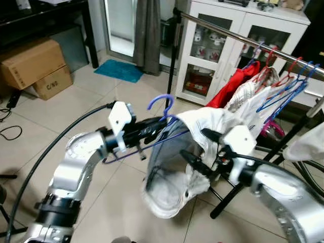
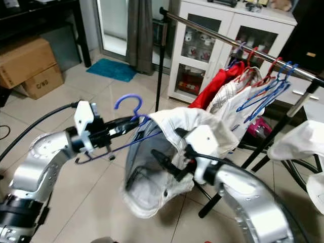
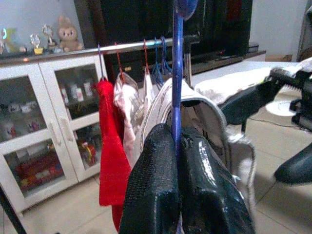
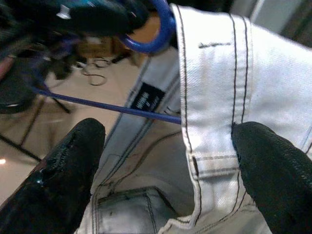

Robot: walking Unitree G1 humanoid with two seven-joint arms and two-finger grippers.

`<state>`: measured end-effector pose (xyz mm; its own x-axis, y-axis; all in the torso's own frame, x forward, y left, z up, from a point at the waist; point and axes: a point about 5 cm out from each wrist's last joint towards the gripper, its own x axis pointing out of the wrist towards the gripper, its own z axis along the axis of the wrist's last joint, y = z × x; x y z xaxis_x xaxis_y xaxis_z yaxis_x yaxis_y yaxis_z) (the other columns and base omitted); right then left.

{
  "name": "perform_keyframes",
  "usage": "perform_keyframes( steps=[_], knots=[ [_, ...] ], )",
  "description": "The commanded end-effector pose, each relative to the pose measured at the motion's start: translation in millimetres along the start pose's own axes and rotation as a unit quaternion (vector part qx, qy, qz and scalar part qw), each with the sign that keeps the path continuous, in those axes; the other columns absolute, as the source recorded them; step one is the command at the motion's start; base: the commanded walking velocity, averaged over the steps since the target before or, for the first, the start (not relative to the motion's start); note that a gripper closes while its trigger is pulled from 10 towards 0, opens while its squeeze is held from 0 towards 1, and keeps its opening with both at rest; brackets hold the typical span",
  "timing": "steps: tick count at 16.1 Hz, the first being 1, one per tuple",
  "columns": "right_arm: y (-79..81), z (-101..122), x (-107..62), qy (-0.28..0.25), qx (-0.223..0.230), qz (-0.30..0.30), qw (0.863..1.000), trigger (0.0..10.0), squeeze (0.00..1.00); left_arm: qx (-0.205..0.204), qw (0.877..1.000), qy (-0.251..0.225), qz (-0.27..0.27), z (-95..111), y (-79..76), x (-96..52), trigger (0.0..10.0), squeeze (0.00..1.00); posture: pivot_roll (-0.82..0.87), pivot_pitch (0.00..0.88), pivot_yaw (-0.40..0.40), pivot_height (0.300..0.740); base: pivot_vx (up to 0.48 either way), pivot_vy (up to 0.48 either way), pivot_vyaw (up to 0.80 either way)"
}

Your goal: Hang hanger

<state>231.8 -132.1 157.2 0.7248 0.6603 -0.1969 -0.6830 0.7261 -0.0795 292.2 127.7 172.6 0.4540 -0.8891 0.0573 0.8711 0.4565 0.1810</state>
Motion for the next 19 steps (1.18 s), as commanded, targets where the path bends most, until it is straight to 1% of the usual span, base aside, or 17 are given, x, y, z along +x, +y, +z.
perform_keyframes(
  steps=[1,2,3,4,6,7,8,9,14,19],
  knots=[
    [-5.0,-0.6,2.9,0.018,-0.01,-0.04,0.999,10.0,0.0,0.028,0.999,-0.038,0.0,16.7,2.0,8.4,0.0,0.0,0.02,0.0,-0.064,0.74,0.0,0.0,0.0],
    [-13.1,-0.1,7.3,0.023,-0.01,-0.096,0.995,10.0,0.0,0.029,0.999,-0.043,-0.002,18.2,0.0,10.9,0.0,0.0,0.03,0.0,-0.065,0.74,0.0,0.0,0.0],
    [-19.5,1.6,8.8,0.018,0.002,-0.136,0.99,10.0,0.0,0.029,0.999,-0.045,-0.002,18.8,-1.1,11.7,0.0,0.0,0.03,0.0,-0.066,0.74,0.0,0.0,0.0],
    [-21.6,2.5,9.0,0.016,0.009,-0.15,0.988,10.0,0.0,0.029,0.999,-0.045,-0.002,18.8,-1.7,11.7,0.0,0.0,0.03,0.0,-0.068,0.74,0.0,0.0,0.0],
    [-29.7,2.6,5.9,0.027,-0.004,-0.194,0.981,9.8,0.0,0.03,0.999,-0.045,0.0,18.7,-2.0,9.4,0.0,0.0,0.03,0.0,-0.07,0.74,0.0,0.0,0.0],
    [-32.9,3.4,5.2,0.026,-0.003,-0.208,0.978,7.2,0.0,0.031,0.999,-0.045,0.001,18.8,-1.9,8.5,0.0,0.0,0.03,0.0,-0.072,0.74,0.0,0.0,0.0],
    [-34.3,4.0,5.2,0.024,-0.003,-0.213,0.977,6.1,0.0,0.031,0.999,-0.045,0.002,18.9,-2.1,8.3,0.0,0.0,0.03,0.0,-0.073,0.74,0.0,0.0,0.0],
    [-36.1,5.6,6.1,0.02,-0.004,-0.223,0.975,0.0,0.0,0.03,0.999,-0.046,0.001,19.1,-2.8,8.2,0.0,0.0,0.03,0.0,-0.074,0.74,0.0,0.0,0.0],
    [-33.3,8.2,11.5,0.012,-0.006,-0.219,0.976,0.0,0.0,0.028,0.999,-0.047,-0.002,18.3,-5.8,9.1,0.0,0.0,0.03,0.0,-0.078,0.74,0.0,0.0,0.0],
    [-34.5,10.8,11.6,0.002,-0.009,-0.218,0.976,0.0,0.0,0.026,0.999,-0.04,0.0,15.1,-6.1,6.8,0.0,0.0,0.03,0.0,-0.082,0.74,0.0,0.0,0.0]
  ],
)
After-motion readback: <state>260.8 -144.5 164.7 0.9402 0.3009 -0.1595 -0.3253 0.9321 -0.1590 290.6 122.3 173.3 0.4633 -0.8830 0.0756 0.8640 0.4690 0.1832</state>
